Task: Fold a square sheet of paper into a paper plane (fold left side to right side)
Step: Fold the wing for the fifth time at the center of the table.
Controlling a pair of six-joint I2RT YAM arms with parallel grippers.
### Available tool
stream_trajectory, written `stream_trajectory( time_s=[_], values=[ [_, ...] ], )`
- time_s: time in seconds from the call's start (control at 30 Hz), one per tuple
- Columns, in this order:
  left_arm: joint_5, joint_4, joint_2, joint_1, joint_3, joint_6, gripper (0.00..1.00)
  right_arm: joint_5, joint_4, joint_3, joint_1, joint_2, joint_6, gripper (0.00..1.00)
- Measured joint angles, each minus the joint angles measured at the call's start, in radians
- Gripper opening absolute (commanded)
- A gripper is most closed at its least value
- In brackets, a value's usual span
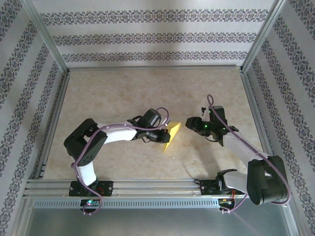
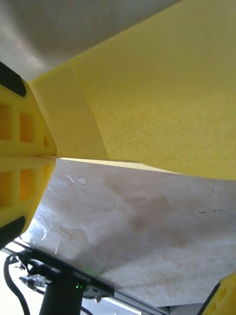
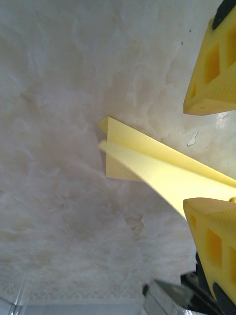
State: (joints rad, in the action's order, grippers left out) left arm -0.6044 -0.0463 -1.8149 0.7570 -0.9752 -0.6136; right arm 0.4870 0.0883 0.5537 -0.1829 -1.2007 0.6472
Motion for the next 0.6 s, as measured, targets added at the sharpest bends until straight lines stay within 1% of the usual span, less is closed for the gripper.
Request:
stream_trajectory(
  time_s=[0.2, 0.37, 0.6],
  values=[
    [-0.061, -0.155, -0.063, -0.006, 0.030, -0.138, 0.00, -0.008, -0.035, -0.033, -0.031, 0.000, 0.005, 0.47],
    [-0.096, -0.334, -0.104, -0.019, 0.062, -0.253, 0.00, -0.024, -0.086, -0.069, -0.065, -0.012, 0.031, 0.46],
    [-0.103, -0.562, -0.148, -0.038, 0.140, -0.387, 0.00, -0.043, -0.181, -0.074, -0.117, -0.089, 0.082, 0.44]
  ],
)
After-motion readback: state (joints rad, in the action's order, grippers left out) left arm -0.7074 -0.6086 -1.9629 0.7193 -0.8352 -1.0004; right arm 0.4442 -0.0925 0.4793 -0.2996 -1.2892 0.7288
